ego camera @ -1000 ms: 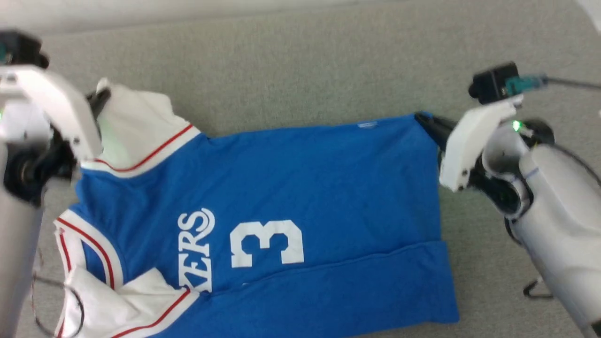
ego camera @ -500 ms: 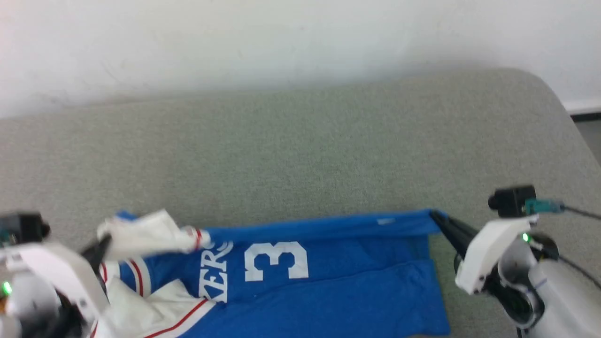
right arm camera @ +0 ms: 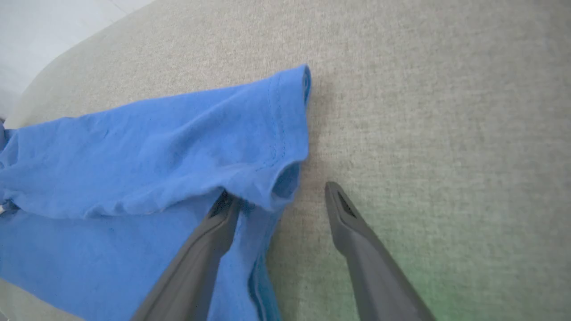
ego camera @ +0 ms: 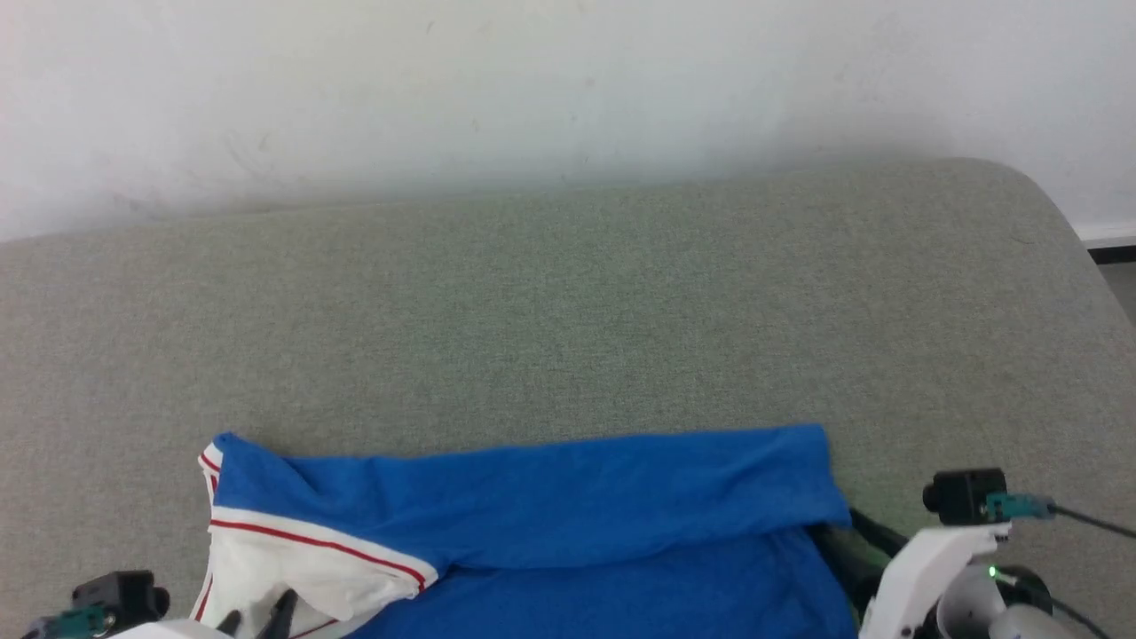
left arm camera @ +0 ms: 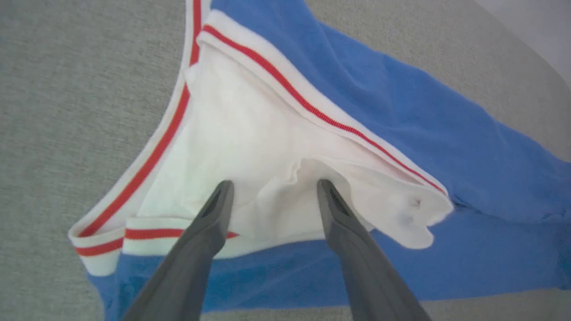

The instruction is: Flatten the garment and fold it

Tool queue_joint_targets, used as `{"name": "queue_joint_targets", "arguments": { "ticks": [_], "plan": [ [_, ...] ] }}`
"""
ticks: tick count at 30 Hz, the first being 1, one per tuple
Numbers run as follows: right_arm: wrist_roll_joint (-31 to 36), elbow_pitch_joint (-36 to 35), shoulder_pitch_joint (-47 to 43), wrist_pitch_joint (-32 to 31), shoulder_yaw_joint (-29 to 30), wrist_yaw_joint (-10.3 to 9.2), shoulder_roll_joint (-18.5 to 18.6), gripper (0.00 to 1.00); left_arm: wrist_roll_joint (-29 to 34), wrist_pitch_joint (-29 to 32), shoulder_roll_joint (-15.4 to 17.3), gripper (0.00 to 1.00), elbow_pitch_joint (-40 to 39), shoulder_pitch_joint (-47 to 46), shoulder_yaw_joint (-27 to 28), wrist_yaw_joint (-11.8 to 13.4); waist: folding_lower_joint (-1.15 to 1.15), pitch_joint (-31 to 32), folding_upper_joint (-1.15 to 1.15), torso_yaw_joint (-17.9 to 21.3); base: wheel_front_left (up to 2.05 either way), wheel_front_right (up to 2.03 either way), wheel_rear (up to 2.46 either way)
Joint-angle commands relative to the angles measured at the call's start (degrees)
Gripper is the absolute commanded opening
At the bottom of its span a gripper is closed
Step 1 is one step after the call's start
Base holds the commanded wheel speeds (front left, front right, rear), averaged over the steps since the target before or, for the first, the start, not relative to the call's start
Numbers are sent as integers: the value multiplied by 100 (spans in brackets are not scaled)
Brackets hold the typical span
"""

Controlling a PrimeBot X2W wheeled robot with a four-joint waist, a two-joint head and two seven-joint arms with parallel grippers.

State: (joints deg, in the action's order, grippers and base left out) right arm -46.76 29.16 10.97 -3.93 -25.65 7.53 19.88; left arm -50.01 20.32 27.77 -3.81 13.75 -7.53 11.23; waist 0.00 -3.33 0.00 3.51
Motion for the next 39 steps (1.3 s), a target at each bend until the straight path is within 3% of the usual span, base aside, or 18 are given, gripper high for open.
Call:
{"name": "queue_joint_targets", "arguments": {
  "ticks": [1, 8, 14, 22, 33, 34, 36, 37, 39],
  "plan": [
    [48, -110, -227, 26, -11, -4, 44, 100, 128, -278, -66, 100, 61, 61, 70, 86, 0, 35, 0, 1, 0, 0, 0],
    [206, -1183, -923, -32, 412, -4, 321, 100, 761, -1650, -402, 100, 4, 69, 231, 330, 0, 172, 0, 44, 0, 0, 0],
    [477, -1837, -1022, -701, 1228, -4, 394, 100, 1279, -2671, -671, 100, -126, -261, 112, 316, 0, 245, 0, -50, 0, 0, 0],
    [629, -1133, -494, -1899, 1598, -4, -64, 100, 2091, -3363, -931, 100, -50, -682, -335, 399, 0, 182, 0, -354, 0, 0, 0],
    [194, -63, -268, -3063, 1083, -4, -509, 100, 2699, -3528, -1183, 100, 54, -797, -400, 187, 0, 43, 0, -651, 0, 0, 0],
    [149, 9, -278, -3182, 1038, -4, -526, 76, 2743, -3529, -1188, 100, 45, -790, -393, 169, 0, 40, 0, -657, 0, 0, 0],
    [74, 122, -278, -3409, 964, -4, -547, 8, 2815, -3530, -1196, 100, 29, -780, -378, 135, 0, 42, 0, -669, 0, 0, 0],
    [47, 198, -275, -3542, 940, -4, -552, 0, 2843, -3530, -1201, 100, 24, -773, -370, 120, 0, 53, 0, -671, 0, 0, 0],
    [18, 257, -239, -3694, 914, -4, -548, 0, 2890, -3530, -1209, 100, 18, -756, -359, 94, 0, 81, 0, -679, 0, 0, 0]
  ]
}}
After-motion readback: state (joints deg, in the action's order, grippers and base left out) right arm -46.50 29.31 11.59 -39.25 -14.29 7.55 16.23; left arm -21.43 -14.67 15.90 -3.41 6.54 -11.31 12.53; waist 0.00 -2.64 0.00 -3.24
